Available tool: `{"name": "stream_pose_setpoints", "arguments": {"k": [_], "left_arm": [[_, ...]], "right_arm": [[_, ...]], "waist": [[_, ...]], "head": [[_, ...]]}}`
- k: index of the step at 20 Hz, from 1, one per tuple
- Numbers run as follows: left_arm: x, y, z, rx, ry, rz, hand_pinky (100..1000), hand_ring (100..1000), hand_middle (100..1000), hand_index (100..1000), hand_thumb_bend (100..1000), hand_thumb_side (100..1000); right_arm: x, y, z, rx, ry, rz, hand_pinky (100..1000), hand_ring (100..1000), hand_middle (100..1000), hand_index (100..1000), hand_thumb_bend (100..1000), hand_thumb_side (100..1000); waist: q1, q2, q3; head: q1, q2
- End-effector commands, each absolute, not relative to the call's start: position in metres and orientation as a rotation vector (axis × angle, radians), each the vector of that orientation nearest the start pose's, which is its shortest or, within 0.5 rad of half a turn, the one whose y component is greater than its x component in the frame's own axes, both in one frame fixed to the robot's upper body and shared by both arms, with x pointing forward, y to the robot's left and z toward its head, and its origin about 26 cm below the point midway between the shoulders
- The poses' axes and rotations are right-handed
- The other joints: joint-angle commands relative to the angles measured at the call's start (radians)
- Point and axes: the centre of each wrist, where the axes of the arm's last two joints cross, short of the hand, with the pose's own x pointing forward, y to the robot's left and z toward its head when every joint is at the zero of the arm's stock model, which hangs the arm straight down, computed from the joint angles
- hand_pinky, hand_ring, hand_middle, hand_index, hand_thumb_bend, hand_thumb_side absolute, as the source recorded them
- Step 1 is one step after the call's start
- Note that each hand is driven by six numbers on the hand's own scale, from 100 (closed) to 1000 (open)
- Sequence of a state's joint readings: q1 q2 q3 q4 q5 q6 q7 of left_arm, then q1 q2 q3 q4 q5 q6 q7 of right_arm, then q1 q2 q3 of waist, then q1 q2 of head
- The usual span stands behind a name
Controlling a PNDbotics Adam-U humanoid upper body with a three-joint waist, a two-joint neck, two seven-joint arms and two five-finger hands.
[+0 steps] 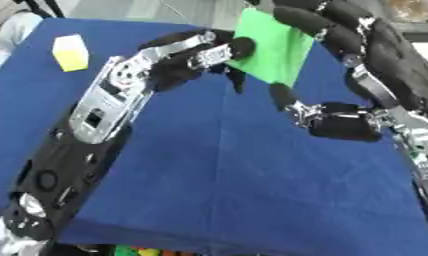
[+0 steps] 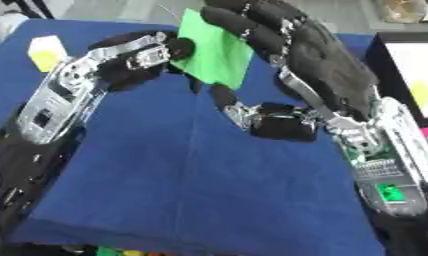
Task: Pick up the objects with one hand, pass them to the other hand, and then place them into the box on the other side of the table.
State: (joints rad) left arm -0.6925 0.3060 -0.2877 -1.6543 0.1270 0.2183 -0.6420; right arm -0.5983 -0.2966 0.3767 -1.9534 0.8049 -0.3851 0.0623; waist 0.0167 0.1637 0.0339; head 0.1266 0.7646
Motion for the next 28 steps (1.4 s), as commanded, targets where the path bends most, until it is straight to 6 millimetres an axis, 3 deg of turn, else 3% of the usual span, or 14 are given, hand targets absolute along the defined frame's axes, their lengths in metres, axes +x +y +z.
{"name": "stream_pose_setpoints", "arguments": {"k": [1,10,21,28], "left_arm": [[0.3684,0.1584,0.2285,-0.49,-1.758,-1.255,702,518,440,597,100,754],[0.3687,0.1588,0.2303,-0.488,-1.757,-1.237,695,514,436,594,100,745],[0.3695,0.1561,0.2352,-0.505,-1.757,-1.24,694,514,436,594,100,745],[0.3689,0.1545,0.2373,-0.505,-1.766,-1.244,692,514,435,594,100,742]], "right_arm": [[0.3047,-0.1366,0.2418,0.662,2.713,-1.431,856,879,878,954,146,119],[0.3039,-0.1352,0.2408,0.703,2.673,-1.461,865,890,890,950,184,203],[0.3019,-0.1353,0.2436,0.708,2.615,-1.489,890,912,918,939,251,214],[0.2999,-0.1361,0.2464,0.741,2.542,-1.535,899,915,924,928,295,167]], "waist": [[0.001,-0.011,-0.001],[0.001,-0.012,0.0],[0.003,-0.011,-0.005],[0.002,-0.013,-0.005]], "head": [[0.001,0.005],[0.003,0.005],[0.006,0.005],[0.006,0.005]]}}
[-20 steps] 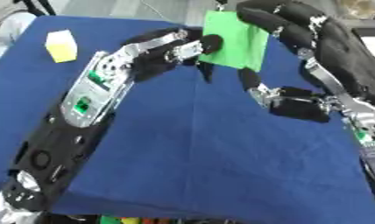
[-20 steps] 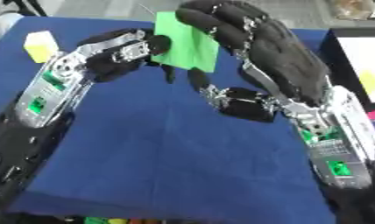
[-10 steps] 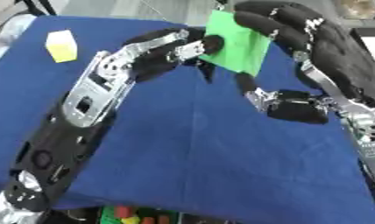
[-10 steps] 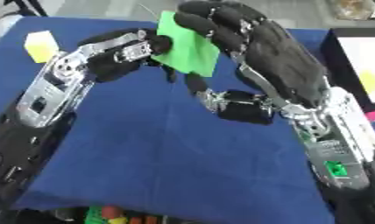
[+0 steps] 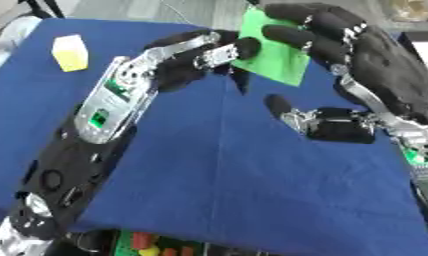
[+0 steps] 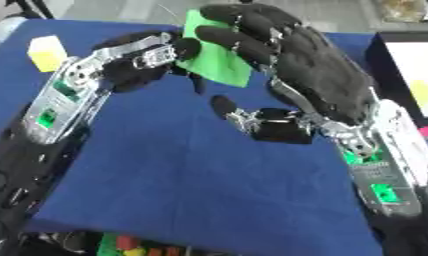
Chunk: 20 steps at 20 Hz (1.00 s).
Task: Pick up the objects with one hand, pass them to the other hand, and then place them into the box on the other side of the table.
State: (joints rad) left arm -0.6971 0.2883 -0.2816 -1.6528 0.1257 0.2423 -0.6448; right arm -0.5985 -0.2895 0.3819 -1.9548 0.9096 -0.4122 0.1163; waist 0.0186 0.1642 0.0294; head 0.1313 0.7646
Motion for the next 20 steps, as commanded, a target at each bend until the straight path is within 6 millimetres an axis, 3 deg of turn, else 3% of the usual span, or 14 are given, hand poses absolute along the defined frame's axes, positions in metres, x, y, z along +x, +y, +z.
{"name": "stream_pose_setpoints", "arguments": {"k": [1,4,20], "left_arm": [[0.3689,0.1544,0.2375,-0.506,-1.767,-1.244,693,514,435,594,100,741],[0.3682,0.1544,0.2384,-0.511,-1.771,-1.243,693,513,435,593,100,741],[0.3629,0.1535,0.2395,-0.507,-1.79,-1.275,694,515,432,592,100,726]], "right_arm": [[0.2998,-0.1362,0.2467,0.745,2.536,-1.537,897,912,921,926,297,148],[0.2992,-0.1364,0.2478,0.758,2.527,-1.535,890,904,913,921,286,100],[0.3001,-0.1381,0.2482,0.895,2.522,-1.487,796,823,848,894,214,100]], "waist": [[0.0,-0.014,0.0],[0.0,-0.014,0.0],[-0.002,-0.014,0.003]], "head": [[0.001,0.005],[0.0,0.005],[-0.005,0.005]]}}
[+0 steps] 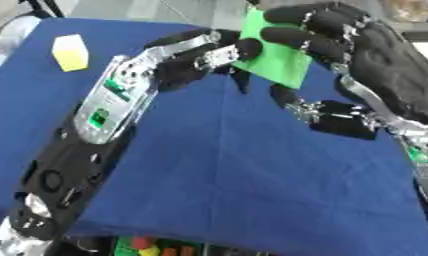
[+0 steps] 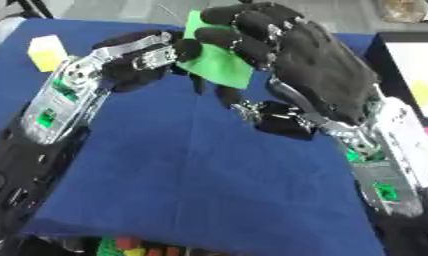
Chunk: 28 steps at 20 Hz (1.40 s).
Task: Pick up the objects with one hand, pass them to the other hand, and then place them into the box on the other side of the table.
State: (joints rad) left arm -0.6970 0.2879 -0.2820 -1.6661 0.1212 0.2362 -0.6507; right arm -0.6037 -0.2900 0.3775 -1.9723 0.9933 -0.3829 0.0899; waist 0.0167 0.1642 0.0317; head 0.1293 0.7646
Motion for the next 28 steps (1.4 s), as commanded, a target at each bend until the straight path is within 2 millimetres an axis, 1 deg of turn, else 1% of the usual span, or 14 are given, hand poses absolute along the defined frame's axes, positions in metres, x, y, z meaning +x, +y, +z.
{"name": "stream_pose_setpoints", "arguments": {"k": [1,7,9,12,13,14,15,17,19,20,24,26,28], "left_arm": [[0.363,0.153,0.24,-0.507,-1.793,-1.276,694,515,432,592,100,725],[0.361,0.153,0.241,-0.511,-1.806,-1.291,694,517,435,595,100,725],[0.36,0.153,0.241,-0.516,-1.807,-1.298,697,523,443,604,100,737],[0.36,0.154,0.241,-0.531,-1.805,-1.314,705,541,465,632,109,806],[0.36,0.154,0.241,-0.535,-1.804,-1.32,707,545,473,641,129,832],[0.361,0.155,0.24,-0.539,-1.799,-1.325,715,560,495,665,186,907],[0.361,0.156,0.24,-0.544,-1.793,-1.329,718,569,508,679,219,951],[0.363,0.158,0.239,-0.55,-1.785,-1.331,725,586,530,698,256,998],[0.364,0.161,0.238,-0.556,-1.782,-1.324,728,594,541,705,273,1000],[0.365,0.163,0.238,-0.558,-1.781,-1.318,736,611,564,712,290,1000],[0.371,0.173,0.236,-0.577,-1.776,-1.28,749,640,603,730,304,1000],[0.375,0.182,0.236,-0.578,-1.785,-1.244,753,650,613,733,300,1000],[0.379,0.195,0.237,-0.552,-1.809,-1.187,754,652,616,732,292,1000]], "right_arm": [[0.3,-0.138,0.248,0.907,2.521,-1.482,786,814,844,892,211,100],[0.3,-0.138,0.248,0.961,2.529,-1.435,719,723,813,888,172,100],[0.301,-0.137,0.248,0.968,2.534,-1.42,702,693,807,887,165,100],[0.301,-0.137,0.247,0.97,2.551,-1.392,690,671,799,889,149,100],[0.301,-0.137,0.247,0.968,2.556,-1.384,690,669,798,891,144,100],[0.301,-0.137,0.247,0.963,2.563,-1.375,688,661,795,891,135,100],[0.301,-0.137,0.247,0.956,2.571,-1.367,686,657,794,892,127,100],[0.301,-0.137,0.247,0.941,2.584,-1.351,684,650,792,894,116,100],[0.301,-0.137,0.247,0.93,2.598,-1.334,682,644,790,895,109,100],[0.301,-0.137,0.248,0.925,2.605,-1.325,680,640,789,897,100,100],[0.301,-0.14,0.25,0.911,2.633,-1.284,681,639,789,902,100,100],[0.301,-0.142,0.251,0.91,2.648,-1.264,682,638,789,904,100,100],[0.303,-0.146,0.254,0.92,2.661,-1.245,682,638,789,907,100,100]], "waist": [[0.0,-0.014,0.001],[0.001,-0.013,0.0],[0.002,-0.013,0.0],[0.003,-0.013,-0.001],[0.003,-0.013,-0.001],[0.003,-0.013,-0.001],[0.003,-0.013,-0.001],[0.003,-0.013,-0.001],[0.003,-0.013,-0.001],[0.003,-0.014,-0.001],[0.002,-0.015,-0.001],[0.001,-0.016,-0.001],[0.001,-0.018,0.0]], "head": [[-0.004,0.005],[-0.008,0.005],[-0.01,0.005],[-0.012,0.005],[-0.012,0.005],[-0.012,0.005],[-0.013,0.005],[-0.014,0.005],[-0.015,0.005],[-0.016,0.005],[-0.019,0.005],[-0.022,0.005],[-0.025,0.005]]}}
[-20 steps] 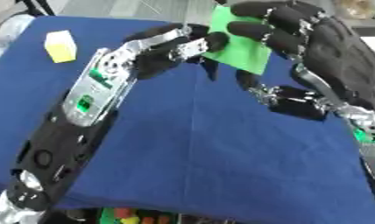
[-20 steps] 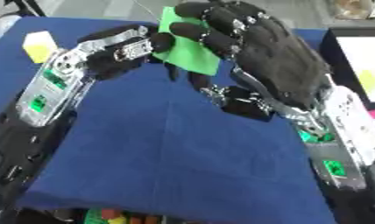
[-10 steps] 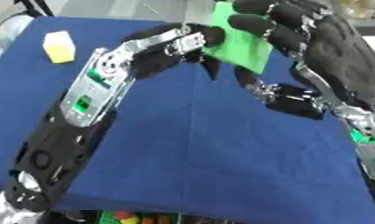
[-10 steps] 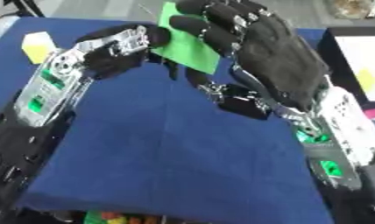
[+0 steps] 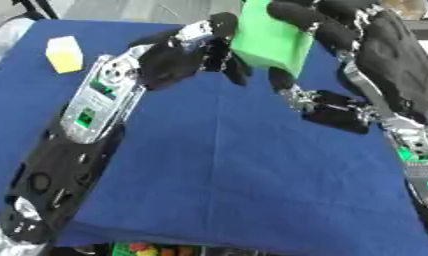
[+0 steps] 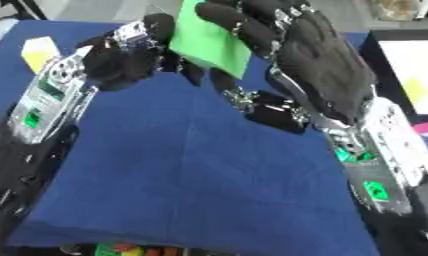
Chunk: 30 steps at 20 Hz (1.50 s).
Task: Pick up the objects with one hand, pass them to the other hand, and then place them into the box on the other side of the table.
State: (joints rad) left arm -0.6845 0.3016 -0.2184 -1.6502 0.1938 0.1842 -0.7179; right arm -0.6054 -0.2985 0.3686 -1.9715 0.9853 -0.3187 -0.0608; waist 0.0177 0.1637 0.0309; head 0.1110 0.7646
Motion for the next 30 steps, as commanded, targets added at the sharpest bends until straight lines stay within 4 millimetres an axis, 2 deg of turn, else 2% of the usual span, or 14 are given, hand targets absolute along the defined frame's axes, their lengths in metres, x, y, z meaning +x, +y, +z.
{"name": "stream_pose_setpoints", "arguments": {"k": [1,4,7,8,12,17,21,23,24,26,27,29,30], "left_arm": [[0.382,0.204,0.238,-0.523,-1.828,-1.147,753,651,614,731,288,1000],[0.387,0.234,0.24,-0.406,-1.889,-0.995,746,637,601,717,258,1000],[0.388,0.266,0.241,-0.275,-1.943,-0.823,742,630,593,710,237,1000],[0.386,0.275,0.241,-0.243,-1.955,-0.779,741,626,589,709,205,1000],[0.37,0.306,0.236,-0.115,-1.998,-0.651,738,620,583,708,188,1000],[0.346,0.325,0.227,-0.004,-2.036,-0.585,737,617,580,709,166,979],[0.33,0.33,0.221,0.052,-2.063,-0.554,737,615,578,709,164,972],[0.325,0.332,0.218,0.067,-2.065,-0.538,736,615,578,709,160,974],[0.322,0.333,0.217,0.073,-2.064,-0.532,736,615,578,709,159,975],[0.318,0.335,0.215,0.089,-2.063,-0.518,736,615,578,710,158,974],[0.317,0.337,0.214,0.098,-2.063,-0.509,736,615,578,710,156,974],[0.315,0.34,0.214,0.118,-2.063,-0.494,736,615,578,710,155,973],[0.314,0.341,0.213,0.126,-2.062,-0.488,736,615,578,710,155,973]], "right_arm": [[0.304,-0.149,0.256,0.931,2.669,-1.236,684,639,789,909,100,100],[0.308,-0.164,0.263,1.006,2.681,-1.209,688,642,790,912,100,100],[0.317,-0.191,0.268,1.158,2.71,-1.2,700,654,795,928,100,100],[0.322,-0.201,0.268,1.219,2.729,-1.199,708,662,796,942,100,100],[0.35,-0.259,0.264,1.594,2.787,-1.186,720,674,799,964,100,100],[0.394,-0.344,0.248,2.199,2.688,-1.181,731,687,805,975,100,100],[0.418,-0.403,0.221,2.622,2.558,-1.193,764,738,837,1000,100,100],[0.425,-0.425,0.206,2.754,2.557,-1.236,802,799,886,1000,100,100],[0.428,-0.434,0.2,2.791,2.576,-1.268,820,827,905,1000,100,124],[0.43,-0.448,0.189,2.843,2.605,-1.343,872,904,951,1000,100,339],[0.43,-0.454,0.185,2.856,2.607,-1.384,900,938,969,1000,100,417],[0.428,-0.464,0.18,2.881,2.6,-1.431,950,1000,994,1000,100,534],[0.427,-0.467,0.178,2.89,2.597,-1.435,955,1000,997,1000,100,541]], "waist": [[-0.001,-0.019,0.0],[-0.001,-0.021,0.002],[-0.001,-0.021,0.005],[-0.001,-0.021,0.006],[-0.003,-0.019,0.015],[-0.003,-0.019,0.034],[0.0,-0.019,0.048],[0.003,-0.019,0.054],[0.004,-0.019,0.056],[0.005,-0.019,0.061],[0.005,-0.019,0.063],[0.005,-0.018,0.066],[0.004,-0.018,0.066]], "head": [[-0.009,0.005],[-0.029,0.005],[-0.075,0.005],[-0.096,0.004],[-0.191,0.0],[-0.29,-0.006],[-0.326,-0.007],[-0.334,-0.007],[-0.337,-0.007],[-0.343,-0.005],[-0.345,-0.004],[-0.344,-0.003],[-0.344,-0.003]]}}
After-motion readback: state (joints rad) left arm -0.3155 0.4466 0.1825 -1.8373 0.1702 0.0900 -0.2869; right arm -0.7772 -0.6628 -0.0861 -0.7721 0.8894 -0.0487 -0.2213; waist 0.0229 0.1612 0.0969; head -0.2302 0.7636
